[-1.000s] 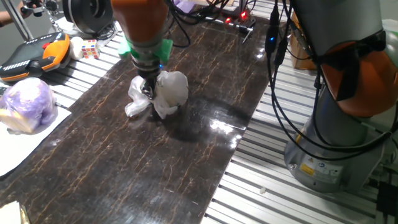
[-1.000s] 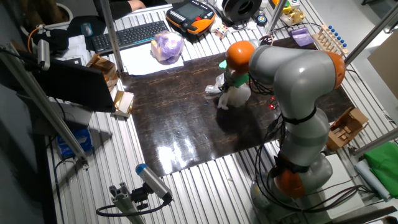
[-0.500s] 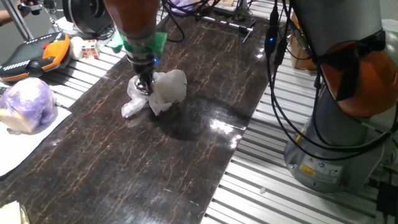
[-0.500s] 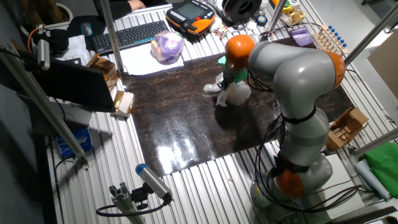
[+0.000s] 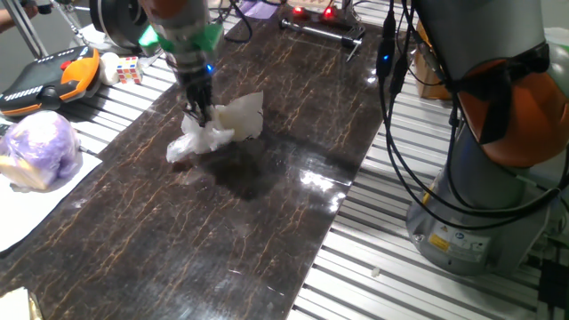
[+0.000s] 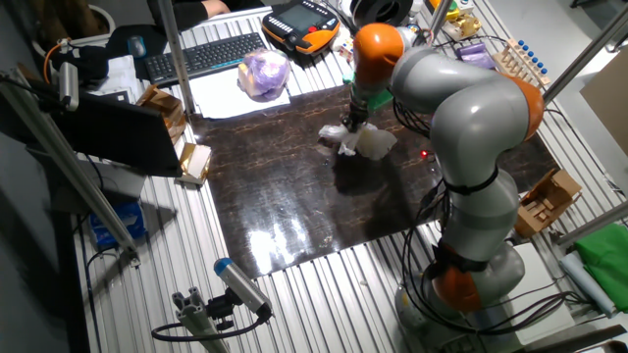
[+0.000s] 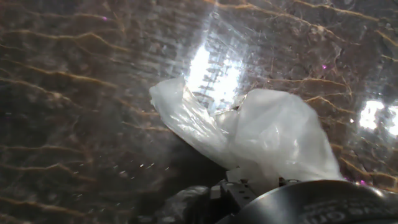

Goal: Pick up a bag of things

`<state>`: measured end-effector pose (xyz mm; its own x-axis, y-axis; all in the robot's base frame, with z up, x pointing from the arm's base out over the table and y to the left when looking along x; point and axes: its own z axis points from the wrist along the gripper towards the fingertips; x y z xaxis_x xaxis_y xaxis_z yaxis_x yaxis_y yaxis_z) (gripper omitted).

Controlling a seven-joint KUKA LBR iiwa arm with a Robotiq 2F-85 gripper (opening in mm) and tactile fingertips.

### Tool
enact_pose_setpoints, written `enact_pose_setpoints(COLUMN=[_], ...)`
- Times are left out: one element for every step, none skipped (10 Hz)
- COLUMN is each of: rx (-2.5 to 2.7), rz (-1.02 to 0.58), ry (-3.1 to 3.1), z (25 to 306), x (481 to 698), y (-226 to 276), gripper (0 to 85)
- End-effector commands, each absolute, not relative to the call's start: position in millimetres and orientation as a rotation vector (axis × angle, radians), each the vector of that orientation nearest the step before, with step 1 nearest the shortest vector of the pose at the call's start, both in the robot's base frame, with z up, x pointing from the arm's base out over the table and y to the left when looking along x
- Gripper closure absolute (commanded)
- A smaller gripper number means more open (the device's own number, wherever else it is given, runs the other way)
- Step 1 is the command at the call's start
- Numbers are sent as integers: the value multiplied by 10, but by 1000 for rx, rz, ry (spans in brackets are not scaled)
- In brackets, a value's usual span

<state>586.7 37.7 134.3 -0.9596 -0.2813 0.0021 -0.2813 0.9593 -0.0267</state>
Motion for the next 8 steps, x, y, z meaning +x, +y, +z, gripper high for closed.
enact_pose_setpoints(rx=[-441,-439,-438,-433,-434,-432,-427,-421], rz=[-45,-46,-42,-39,-39,-38,-37,-41], ry=[3114,3123,3131,3135,3136,3141,3145,3152], z=[1426,1488,1535,1566,1586,1609,1646,1701], x=[5863,5862,5860,5855,5849,5841,5825,5802], y=[398,407,417,431,438,446,455,465], gripper=[843,843,843,843,843,843,843,843])
